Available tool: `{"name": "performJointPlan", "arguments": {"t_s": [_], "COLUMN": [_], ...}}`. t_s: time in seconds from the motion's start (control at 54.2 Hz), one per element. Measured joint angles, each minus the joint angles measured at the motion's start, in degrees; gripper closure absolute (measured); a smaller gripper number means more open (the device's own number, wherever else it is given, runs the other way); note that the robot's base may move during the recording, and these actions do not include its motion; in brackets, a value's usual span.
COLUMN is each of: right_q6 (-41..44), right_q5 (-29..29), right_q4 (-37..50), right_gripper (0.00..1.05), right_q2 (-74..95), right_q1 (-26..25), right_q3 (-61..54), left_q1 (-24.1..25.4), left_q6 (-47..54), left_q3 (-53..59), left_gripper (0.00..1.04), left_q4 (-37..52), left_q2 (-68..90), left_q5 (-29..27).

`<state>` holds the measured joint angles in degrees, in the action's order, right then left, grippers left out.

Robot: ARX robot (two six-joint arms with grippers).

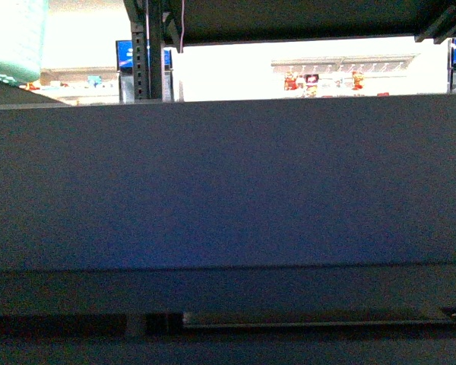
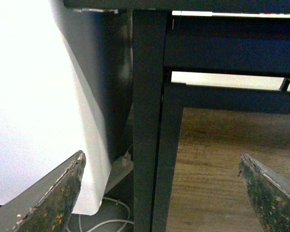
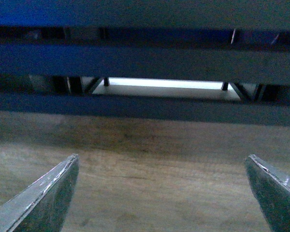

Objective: Pick lemon from shelf

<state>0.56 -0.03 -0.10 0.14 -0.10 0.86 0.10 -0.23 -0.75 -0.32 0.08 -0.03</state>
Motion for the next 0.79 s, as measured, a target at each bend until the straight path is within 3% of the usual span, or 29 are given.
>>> {"name": "performJointPlan", "arguments": {"t_s": [0.794], "right_q6": [-0.1], "right_q5": [-0.1], "right_q4": [0.0], "right_gripper": [0.02], "right_q2": [0.0], "right_q1": [0.0], "right_q3": [0.0], "left_q1": [0.0], "left_q6": [0.0], "left_q3": [0.0], "left_gripper": [0.08], "left_q4": [0.0], "left_q2": [0.0], "left_q5": [0.0]}}
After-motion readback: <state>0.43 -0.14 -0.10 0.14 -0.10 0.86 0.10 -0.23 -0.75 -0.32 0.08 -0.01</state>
